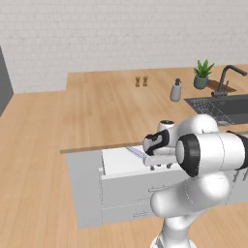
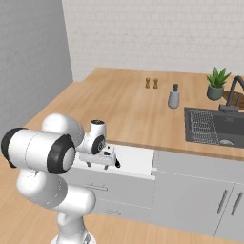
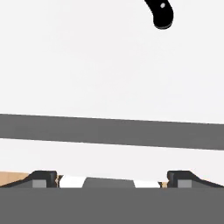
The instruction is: Pick up the knife from the drawer and place it on the cutting board. Then place the meat from the plate to the cutting board.
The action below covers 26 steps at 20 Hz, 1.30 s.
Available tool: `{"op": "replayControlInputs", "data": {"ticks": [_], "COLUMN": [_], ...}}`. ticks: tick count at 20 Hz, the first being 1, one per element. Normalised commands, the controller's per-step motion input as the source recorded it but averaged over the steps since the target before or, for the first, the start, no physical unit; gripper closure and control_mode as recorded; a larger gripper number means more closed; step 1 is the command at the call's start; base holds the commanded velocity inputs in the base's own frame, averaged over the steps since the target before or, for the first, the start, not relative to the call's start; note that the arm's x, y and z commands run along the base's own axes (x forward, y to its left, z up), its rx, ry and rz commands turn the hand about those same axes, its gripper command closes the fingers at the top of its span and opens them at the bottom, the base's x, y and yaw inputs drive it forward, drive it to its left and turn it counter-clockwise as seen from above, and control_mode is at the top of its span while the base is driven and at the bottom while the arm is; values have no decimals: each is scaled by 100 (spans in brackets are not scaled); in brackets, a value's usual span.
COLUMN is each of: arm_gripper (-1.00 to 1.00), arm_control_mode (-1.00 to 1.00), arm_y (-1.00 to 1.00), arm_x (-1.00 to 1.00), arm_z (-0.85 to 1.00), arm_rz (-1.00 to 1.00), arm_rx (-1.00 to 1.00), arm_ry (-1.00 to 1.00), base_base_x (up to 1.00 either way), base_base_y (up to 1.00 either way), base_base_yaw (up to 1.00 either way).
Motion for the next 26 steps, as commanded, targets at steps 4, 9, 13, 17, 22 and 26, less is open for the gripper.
{"op": "replayControlInputs", "data": {"ticks": [4, 9, 13, 17, 22, 26], "arm_gripper": [-100, -100, -100, -100, -100, -100], "arm_control_mode": [-100, -100, -100, -100, -100, -100], "arm_y": [-13, -4, 0, -1, 0, 0], "arm_x": [4, 18, 37, 28, 21, 8], "arm_z": [-2, -17, -19, -6, -29, -45], "arm_rz": [0, 0, 2, 1, 1, 0], "arm_rx": [1, 0, 0, 1, 0, 0], "arm_ry": [0, 1, 1, 0, 0, 0], "base_base_x": [0, 0, 0, 0, 0, 0], "base_base_y": [0, 0, 0, 0, 0, 0], "base_base_yaw": [0, 0, 0, 0, 0, 0]}}
